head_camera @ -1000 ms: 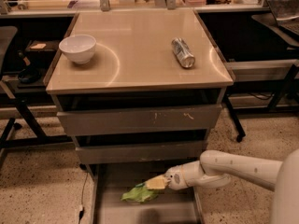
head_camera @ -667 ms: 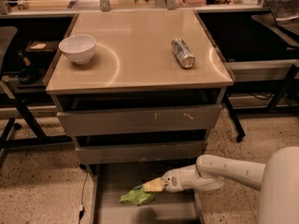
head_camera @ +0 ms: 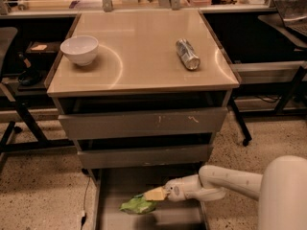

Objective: Place green rice chip bag into bottom drawer

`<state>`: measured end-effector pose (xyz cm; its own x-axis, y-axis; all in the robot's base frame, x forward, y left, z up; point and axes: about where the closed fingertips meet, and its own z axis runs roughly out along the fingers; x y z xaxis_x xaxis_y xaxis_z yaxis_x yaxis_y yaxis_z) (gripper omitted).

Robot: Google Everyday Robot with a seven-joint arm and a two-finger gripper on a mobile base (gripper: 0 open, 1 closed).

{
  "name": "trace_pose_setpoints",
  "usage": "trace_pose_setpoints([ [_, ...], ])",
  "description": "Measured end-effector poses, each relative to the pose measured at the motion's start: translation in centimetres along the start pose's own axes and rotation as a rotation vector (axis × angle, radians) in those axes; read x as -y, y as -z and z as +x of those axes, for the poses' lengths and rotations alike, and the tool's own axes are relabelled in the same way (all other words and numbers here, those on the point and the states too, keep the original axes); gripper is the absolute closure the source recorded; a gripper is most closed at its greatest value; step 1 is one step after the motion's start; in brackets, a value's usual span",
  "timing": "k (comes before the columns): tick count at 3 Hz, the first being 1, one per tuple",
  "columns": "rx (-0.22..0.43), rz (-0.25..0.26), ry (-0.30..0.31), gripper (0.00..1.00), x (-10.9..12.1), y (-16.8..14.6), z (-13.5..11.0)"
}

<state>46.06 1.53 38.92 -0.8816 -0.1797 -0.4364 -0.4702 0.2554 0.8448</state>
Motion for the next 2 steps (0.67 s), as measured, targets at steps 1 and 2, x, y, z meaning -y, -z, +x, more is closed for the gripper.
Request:
trace_pose_setpoints([
  [1,0.034,-0.097,-0.022,1.0,3.3,-2.9,1.1],
  [2,0.046,-0.166,-0.032,1.0,6.1,-4.9,1.3],
])
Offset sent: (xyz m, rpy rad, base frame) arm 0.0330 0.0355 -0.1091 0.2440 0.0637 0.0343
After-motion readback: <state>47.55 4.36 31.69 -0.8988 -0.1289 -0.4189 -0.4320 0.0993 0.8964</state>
